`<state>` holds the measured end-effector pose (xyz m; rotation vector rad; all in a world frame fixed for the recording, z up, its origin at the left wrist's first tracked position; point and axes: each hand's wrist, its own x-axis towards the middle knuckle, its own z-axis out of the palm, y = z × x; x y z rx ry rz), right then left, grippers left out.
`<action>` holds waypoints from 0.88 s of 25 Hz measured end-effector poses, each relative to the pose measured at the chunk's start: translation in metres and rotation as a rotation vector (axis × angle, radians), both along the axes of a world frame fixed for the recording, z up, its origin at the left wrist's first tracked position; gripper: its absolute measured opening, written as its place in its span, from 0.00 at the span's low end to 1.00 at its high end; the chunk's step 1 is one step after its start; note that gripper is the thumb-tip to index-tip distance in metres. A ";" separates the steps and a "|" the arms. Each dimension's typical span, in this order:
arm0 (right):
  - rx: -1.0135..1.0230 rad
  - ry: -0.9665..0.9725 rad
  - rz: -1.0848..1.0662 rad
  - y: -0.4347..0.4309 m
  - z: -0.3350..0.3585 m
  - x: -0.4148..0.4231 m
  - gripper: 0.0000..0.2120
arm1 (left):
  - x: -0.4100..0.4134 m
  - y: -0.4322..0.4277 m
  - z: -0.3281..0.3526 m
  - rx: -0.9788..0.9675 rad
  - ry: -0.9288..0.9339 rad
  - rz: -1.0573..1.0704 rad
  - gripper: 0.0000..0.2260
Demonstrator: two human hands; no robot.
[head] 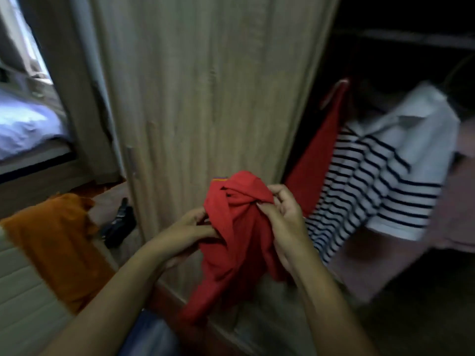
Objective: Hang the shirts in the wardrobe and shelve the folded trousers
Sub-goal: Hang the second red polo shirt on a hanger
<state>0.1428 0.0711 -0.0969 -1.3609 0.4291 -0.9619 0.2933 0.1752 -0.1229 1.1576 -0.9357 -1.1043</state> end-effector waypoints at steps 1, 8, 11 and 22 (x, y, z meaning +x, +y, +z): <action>0.022 -0.026 -0.040 -0.008 0.003 -0.025 0.09 | -0.027 -0.016 -0.002 0.017 0.015 -0.043 0.21; 0.054 -0.099 -0.247 -0.043 0.014 -0.155 0.12 | -0.157 -0.100 -0.032 0.059 -0.319 -0.146 0.23; 0.110 -0.170 -0.351 -0.059 0.023 -0.201 0.10 | -0.166 -0.130 -0.033 0.032 -1.095 -0.237 0.26; 0.319 -0.219 -0.751 -0.091 0.058 -0.290 0.19 | -0.150 -0.180 -0.001 -0.144 -1.021 0.088 0.08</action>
